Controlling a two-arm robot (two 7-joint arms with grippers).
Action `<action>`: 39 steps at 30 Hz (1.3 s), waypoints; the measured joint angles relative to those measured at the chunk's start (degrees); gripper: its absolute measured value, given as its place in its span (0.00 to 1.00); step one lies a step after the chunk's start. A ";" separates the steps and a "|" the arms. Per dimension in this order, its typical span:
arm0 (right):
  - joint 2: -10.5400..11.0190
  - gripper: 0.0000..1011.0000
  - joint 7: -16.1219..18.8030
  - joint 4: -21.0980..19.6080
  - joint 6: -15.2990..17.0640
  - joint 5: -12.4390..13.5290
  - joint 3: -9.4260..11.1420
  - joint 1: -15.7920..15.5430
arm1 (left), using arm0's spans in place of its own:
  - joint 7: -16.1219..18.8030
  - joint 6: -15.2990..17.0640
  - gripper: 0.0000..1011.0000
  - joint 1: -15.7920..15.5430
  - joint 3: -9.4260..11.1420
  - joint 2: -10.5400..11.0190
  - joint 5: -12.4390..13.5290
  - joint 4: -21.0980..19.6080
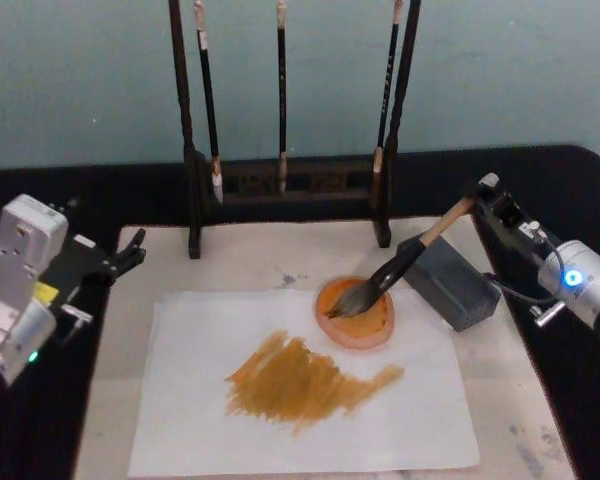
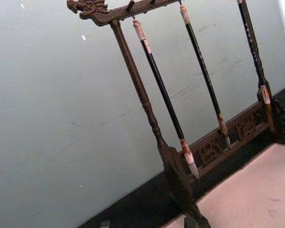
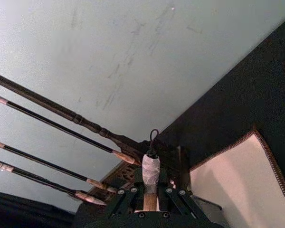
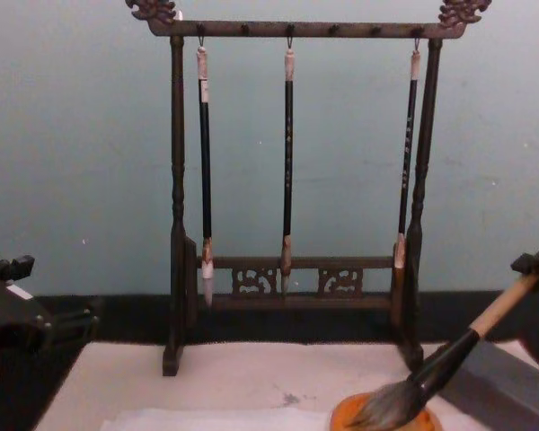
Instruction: Pick up the brush from the inkstone, write on the paper, then place the brush back to its original position.
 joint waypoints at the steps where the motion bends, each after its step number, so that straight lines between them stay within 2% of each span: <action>1: 0.02 0.16 0.05 0.29 -0.03 0.00 -0.21 0.25 | 0.00 0.00 1.00 0.00 0.00 0.00 0.00 0.00; 15: -0.03 0.16 0.86 4.75 -1.62 0.41 -2.78 3.34 | 0.00 0.00 1.00 0.00 0.00 0.00 0.00 0.00; 39: 0.79 0.16 -2.59 3.40 -3.75 4.87 -3.99 2.04 | 0.00 0.00 1.00 0.00 0.00 0.00 0.00 0.00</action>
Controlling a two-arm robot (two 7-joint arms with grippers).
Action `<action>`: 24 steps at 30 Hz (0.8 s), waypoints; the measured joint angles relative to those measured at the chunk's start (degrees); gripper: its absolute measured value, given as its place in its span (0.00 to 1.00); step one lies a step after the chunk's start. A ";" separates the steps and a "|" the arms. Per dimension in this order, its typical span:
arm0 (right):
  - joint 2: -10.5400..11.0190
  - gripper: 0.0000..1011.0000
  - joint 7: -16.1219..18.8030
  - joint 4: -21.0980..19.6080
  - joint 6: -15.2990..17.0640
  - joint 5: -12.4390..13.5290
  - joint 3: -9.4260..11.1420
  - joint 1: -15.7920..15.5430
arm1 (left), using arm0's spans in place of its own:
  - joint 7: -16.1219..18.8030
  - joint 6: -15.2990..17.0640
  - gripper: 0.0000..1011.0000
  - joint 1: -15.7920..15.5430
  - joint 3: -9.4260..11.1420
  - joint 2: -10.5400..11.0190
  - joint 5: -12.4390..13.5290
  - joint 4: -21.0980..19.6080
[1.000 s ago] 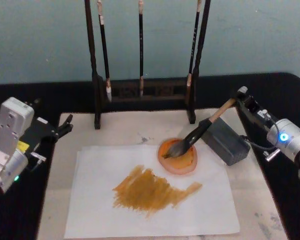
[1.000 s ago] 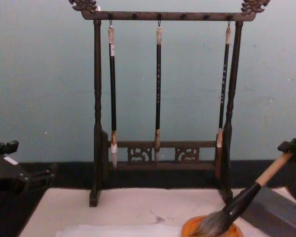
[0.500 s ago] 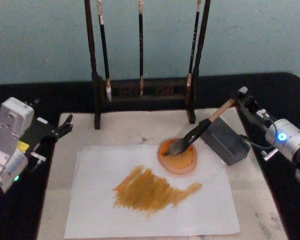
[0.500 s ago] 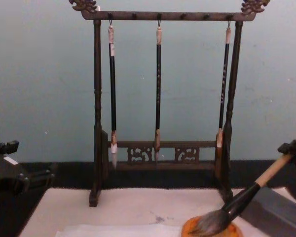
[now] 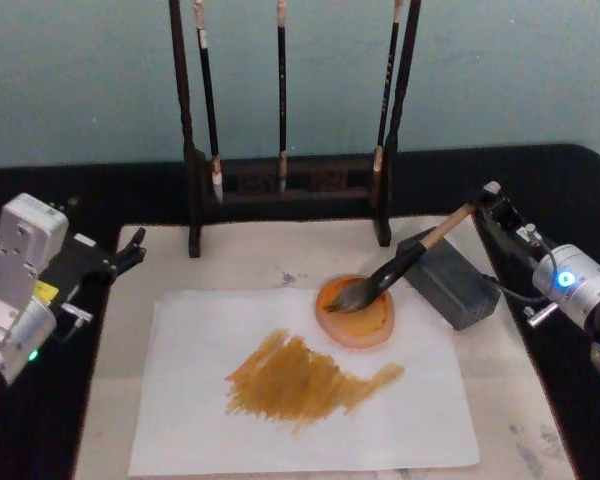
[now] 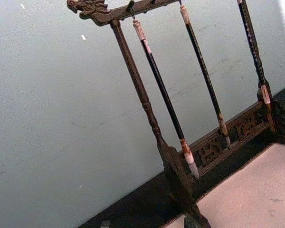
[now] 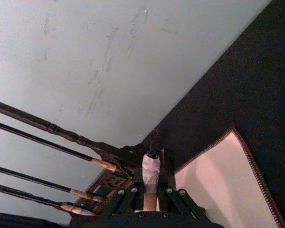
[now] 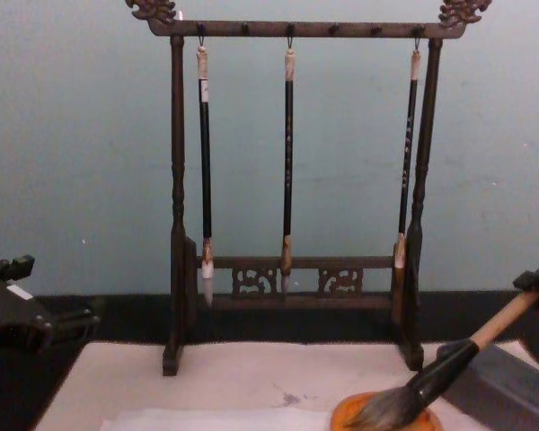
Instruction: Pick up the brush from the inkstone, write on the paper, then place the brush back to its original position.
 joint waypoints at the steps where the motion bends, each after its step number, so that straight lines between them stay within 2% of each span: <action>1: 0.04 0.16 0.02 0.00 -0.04 0.12 -0.07 -0.01 | 0.00 0.00 1.00 0.00 0.00 0.00 0.00 0.00; 16: 0.09 0.18 0.20 0.04 -0.05 0.33 -0.18 0.04 | 0.00 0.00 1.00 0.00 0.00 0.00 0.00 0.00; 24: 0.05 0.44 0.17 0.04 -0.02 0.26 -0.14 0.05 | 0.00 0.00 1.00 0.00 0.00 0.00 0.00 0.00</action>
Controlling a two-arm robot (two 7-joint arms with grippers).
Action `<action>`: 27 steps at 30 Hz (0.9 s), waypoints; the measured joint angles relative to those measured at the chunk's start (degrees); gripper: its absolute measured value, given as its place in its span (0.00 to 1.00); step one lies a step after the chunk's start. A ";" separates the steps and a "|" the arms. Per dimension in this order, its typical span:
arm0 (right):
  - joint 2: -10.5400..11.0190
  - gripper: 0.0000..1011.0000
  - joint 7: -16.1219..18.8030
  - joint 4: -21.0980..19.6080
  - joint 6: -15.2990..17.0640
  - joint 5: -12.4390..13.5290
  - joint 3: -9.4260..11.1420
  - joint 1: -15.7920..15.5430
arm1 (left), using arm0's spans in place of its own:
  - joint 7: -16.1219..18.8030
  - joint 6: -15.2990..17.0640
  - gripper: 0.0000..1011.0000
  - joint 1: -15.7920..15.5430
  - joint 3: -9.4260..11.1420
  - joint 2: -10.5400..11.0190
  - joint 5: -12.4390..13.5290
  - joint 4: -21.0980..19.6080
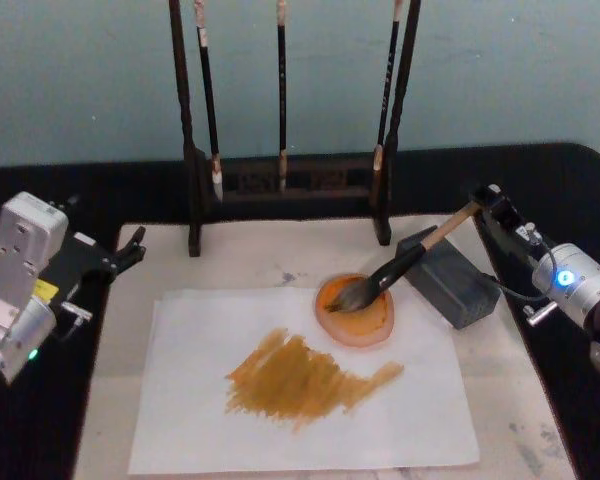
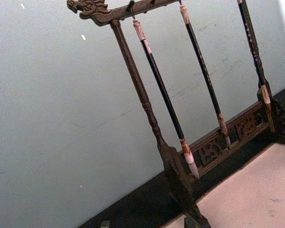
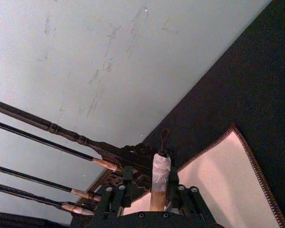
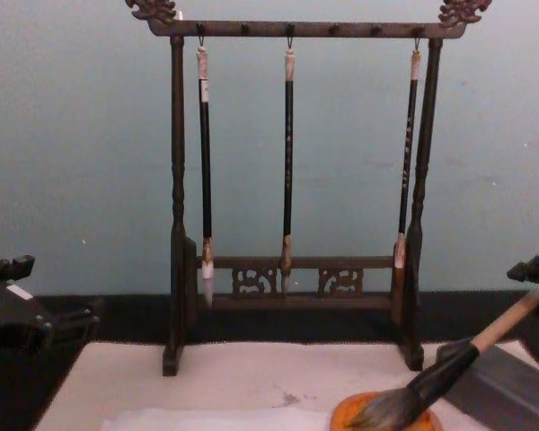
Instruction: Pick up the brush from the inkstone, write on the paper, then place the brush back to its original position.
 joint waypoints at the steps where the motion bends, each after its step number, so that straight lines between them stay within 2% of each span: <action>1: 0.00 0.46 -0.01 0.00 0.01 -0.01 0.01 0.00 | 0.00 0.00 1.00 0.00 0.00 0.00 0.00 0.00; 3: -0.01 0.52 -0.02 0.00 0.01 -0.03 0.02 0.00 | 0.00 0.00 1.00 0.00 0.00 0.00 0.00 0.00; 4: -0.02 0.58 -0.02 0.00 0.02 -0.04 0.03 0.00 | 0.00 0.00 1.00 0.00 0.00 0.00 0.00 0.00; 8: -0.02 0.66 -0.04 0.00 0.03 -0.07 0.04 0.00 | 0.00 0.00 1.00 0.00 0.00 0.00 0.00 0.00; 9: -0.03 0.72 -0.04 0.00 0.04 -0.07 0.05 0.00 | 0.00 0.00 1.00 0.00 0.00 0.00 0.00 0.00; 14: -0.03 0.88 -0.05 0.00 0.06 -0.10 0.05 0.00 | 0.00 0.00 1.00 0.00 0.00 0.00 0.00 0.00; 17: -0.03 0.93 -0.06 0.00 0.06 -0.11 0.05 0.00 | 0.00 0.00 1.00 0.00 0.00 0.00 0.00 0.00; 19: 0.15 0.99 -0.10 -0.22 -0.07 -0.12 -0.06 -0.10 | 0.00 0.00 1.00 0.00 0.00 0.00 0.00 0.00; 22: 0.56 0.99 -0.45 -1.10 -0.51 -0.10 -0.28 -0.57 | 0.00 0.00 1.00 0.00 0.00 0.00 0.00 0.00; 27: 2.39 0.99 -3.47 -5.91 -2.11 0.14 -0.61 -3.33 | 0.00 0.00 1.00 0.00 0.00 0.00 0.00 0.00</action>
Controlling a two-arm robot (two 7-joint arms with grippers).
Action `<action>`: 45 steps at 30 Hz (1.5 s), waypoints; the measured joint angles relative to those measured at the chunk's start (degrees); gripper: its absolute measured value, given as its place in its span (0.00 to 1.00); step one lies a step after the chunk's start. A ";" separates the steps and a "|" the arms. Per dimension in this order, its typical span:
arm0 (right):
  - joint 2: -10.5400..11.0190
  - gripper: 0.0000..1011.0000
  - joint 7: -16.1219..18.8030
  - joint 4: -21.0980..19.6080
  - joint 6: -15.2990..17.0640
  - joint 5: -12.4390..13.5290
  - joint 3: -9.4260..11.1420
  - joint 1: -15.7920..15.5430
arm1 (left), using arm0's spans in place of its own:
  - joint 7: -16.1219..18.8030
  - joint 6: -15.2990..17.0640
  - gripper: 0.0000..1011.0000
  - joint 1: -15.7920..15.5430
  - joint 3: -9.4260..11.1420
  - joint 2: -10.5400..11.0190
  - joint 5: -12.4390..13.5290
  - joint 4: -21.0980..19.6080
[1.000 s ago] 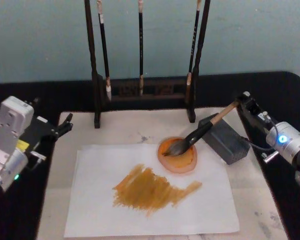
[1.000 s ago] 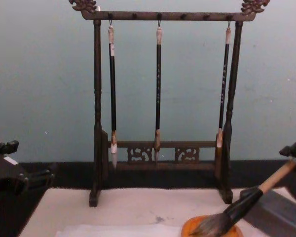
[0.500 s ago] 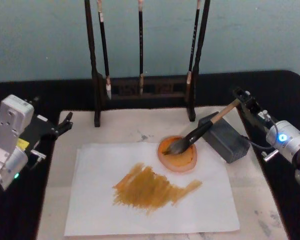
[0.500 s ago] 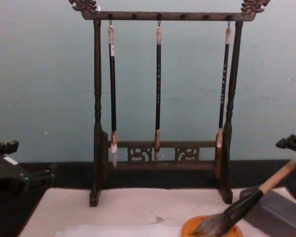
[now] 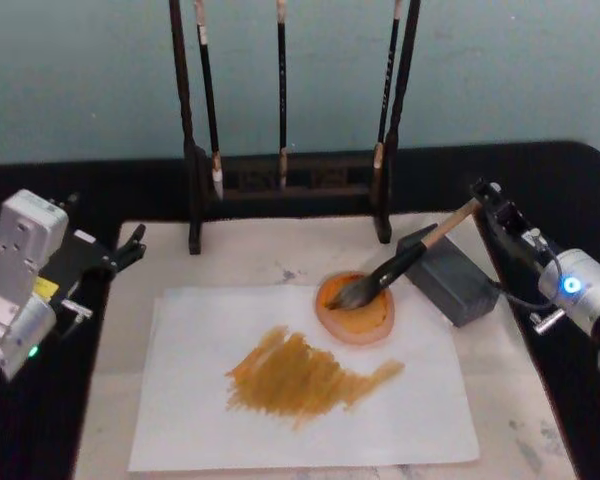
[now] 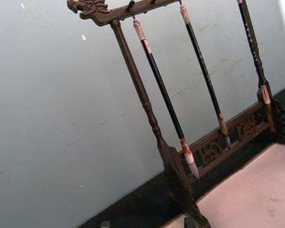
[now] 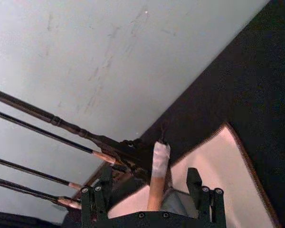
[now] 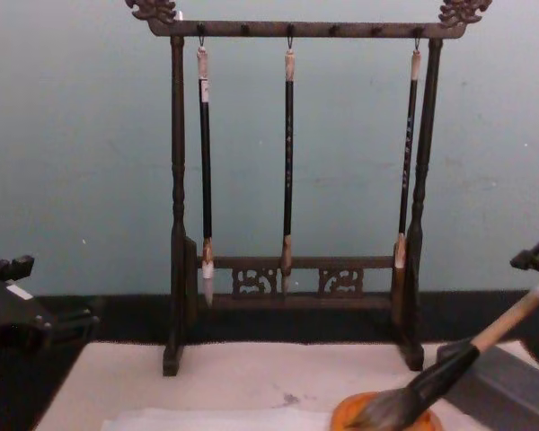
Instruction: Pick up the brush from the inkstone, write on the paper, then place the brush back to its original position.
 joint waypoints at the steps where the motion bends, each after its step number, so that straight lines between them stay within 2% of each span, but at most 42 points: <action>1: 0.79 0.99 -1.36 -1.83 -0.55 -0.09 -0.19 -0.99 | 0.00 0.00 1.00 0.00 0.00 0.00 0.00 -0.01; 3: 1.69 0.99 -3.10 -3.71 -1.31 -0.64 -0.41 -2.05 | 0.00 0.00 1.00 0.00 0.00 0.00 0.00 -0.01; 6: 4.02 0.99 -6.99 -8.10 -3.27 -3.89 -1.21 -4.10 | 0.00 0.00 1.00 0.00 0.00 0.00 0.00 0.00; 9: 6.47 0.99 -10.55 -12.20 -5.33 -9.89 -2.21 -5.79 | 0.00 0.00 1.00 0.00 0.00 0.00 0.00 0.00; 10: 7.91 0.99 -12.15 -14.34 -6.58 -14.06 -3.12 -6.52 | 0.00 0.00 1.00 0.01 0.00 0.00 0.00 0.00; 13: 9.65 0.99 -14.19 -17.08 -8.21 -20.33 -4.44 -7.30 | 0.00 0.00 1.00 0.00 0.00 0.00 0.00 -0.01; 14: 10.47 0.99 -15.23 -18.40 -9.03 -23.75 -5.29 -7.58 | 0.00 0.00 1.00 0.00 0.00 0.00 0.00 0.00; 16: 11.25 0.99 -16.30 -19.64 -9.94 -27.87 -6.34 -7.77 | 0.00 0.00 1.00 0.00 0.00 0.00 0.00 0.00; 17: 11.49 0.99 -16.67 -20.05 -10.28 -29.44 -6.77 -7.80 | 0.00 0.00 1.00 0.00 0.00 0.00 0.00 0.00; 18: 11.81 0.99 -17.66 -20.79 -11.00 -32.85 -7.76 -7.88 | 0.00 0.00 1.00 0.00 0.00 0.00 0.00 0.00; 21: 11.90 0.99 -19.26 -21.31 -11.93 -37.79 -9.20 -7.93 | 0.00 0.00 1.00 0.00 0.00 0.00 0.00 0.00; 23: 11.80 0.99 -20.85 -21.35 -12.85 -43.24 -10.79 -7.93 | 0.00 0.00 1.00 0.00 0.00 0.00 0.00 0.00; 26: 11.47 0.99 -22.41 -20.92 -13.57 -48.10 -12.28 -7.94 | 0.00 0.00 1.00 0.00 0.00 0.00 0.00 0.00; 27: 11.47 0.99 -22.41 -20.92 -13.57 -48.10 -12.28 -7.94 | 0.00 0.00 1.00 0.00 0.00 0.00 0.00 0.00; 32: 10.97 0.99 -25.03 -19.70 -15.42 -56.79 -14.53 -8.52 | 0.00 0.00 1.00 0.00 0.00 0.00 0.00 0.00; 36: 10.75 0.99 -25.62 -19.26 -16.01 -59.48 -15.08 -9.22 | 0.00 0.00 1.00 0.00 0.00 0.00 0.00 0.00; 45: 10.38 0.99 -25.70 -18.97 -16.29 -59.97 -14.96 -9.74 | 0.00 0.00 1.00 0.00 0.00 0.00 0.00 0.00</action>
